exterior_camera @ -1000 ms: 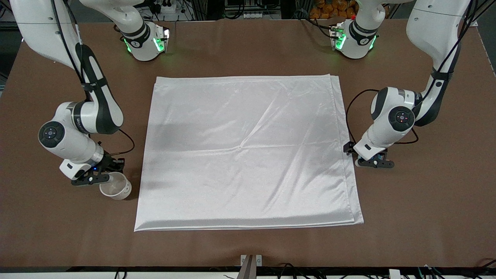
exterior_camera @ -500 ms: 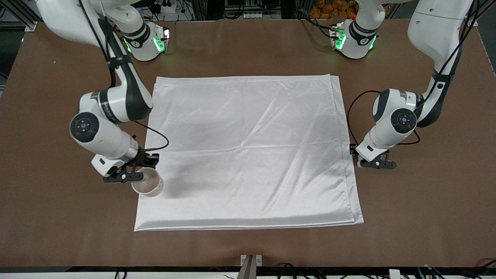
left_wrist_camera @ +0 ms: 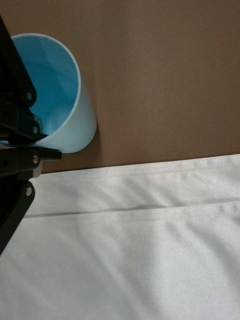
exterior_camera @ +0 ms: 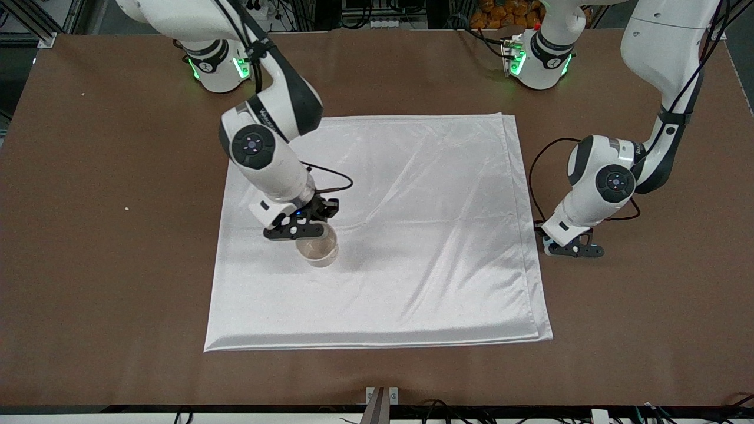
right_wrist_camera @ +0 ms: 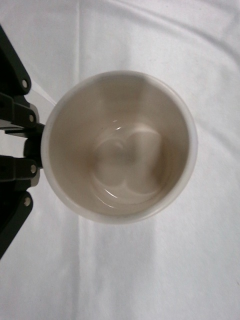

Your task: Place blue cup into white mug on cloth

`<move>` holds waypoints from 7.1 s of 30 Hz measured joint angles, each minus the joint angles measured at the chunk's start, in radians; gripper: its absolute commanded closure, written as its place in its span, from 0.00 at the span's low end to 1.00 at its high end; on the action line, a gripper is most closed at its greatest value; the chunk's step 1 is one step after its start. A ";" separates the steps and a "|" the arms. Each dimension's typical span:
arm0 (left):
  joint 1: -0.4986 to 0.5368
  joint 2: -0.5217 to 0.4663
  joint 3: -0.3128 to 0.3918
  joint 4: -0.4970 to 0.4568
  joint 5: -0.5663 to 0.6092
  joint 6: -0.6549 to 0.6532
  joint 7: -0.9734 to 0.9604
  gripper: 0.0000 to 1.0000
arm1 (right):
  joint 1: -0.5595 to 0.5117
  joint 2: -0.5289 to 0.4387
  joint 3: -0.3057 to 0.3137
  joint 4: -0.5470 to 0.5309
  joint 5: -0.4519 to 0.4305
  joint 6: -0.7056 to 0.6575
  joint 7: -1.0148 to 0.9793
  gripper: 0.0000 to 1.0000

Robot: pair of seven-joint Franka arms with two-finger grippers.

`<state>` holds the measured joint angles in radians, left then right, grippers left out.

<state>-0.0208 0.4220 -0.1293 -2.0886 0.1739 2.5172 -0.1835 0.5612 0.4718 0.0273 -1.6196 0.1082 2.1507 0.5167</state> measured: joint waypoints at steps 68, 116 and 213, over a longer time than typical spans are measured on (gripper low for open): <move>-0.025 -0.250 -0.351 0.439 -0.063 -0.735 -0.052 1.00 | -0.030 -0.166 0.001 0.132 -0.017 -0.243 -0.008 0.00; -0.664 0.264 -0.084 0.673 0.121 -0.387 -0.158 1.00 | -0.452 -0.455 -0.131 0.056 -0.101 -0.558 -0.528 0.00; -0.148 -0.472 -0.068 0.435 -0.206 -0.964 -0.148 0.00 | -0.425 -0.458 -0.155 0.054 -0.110 -0.595 -0.568 0.00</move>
<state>-0.1690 -0.0495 -0.1974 -1.6538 -0.0325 1.5537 -0.3314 0.1365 0.0142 -0.1277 -1.5661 -0.0019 1.5561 -0.0508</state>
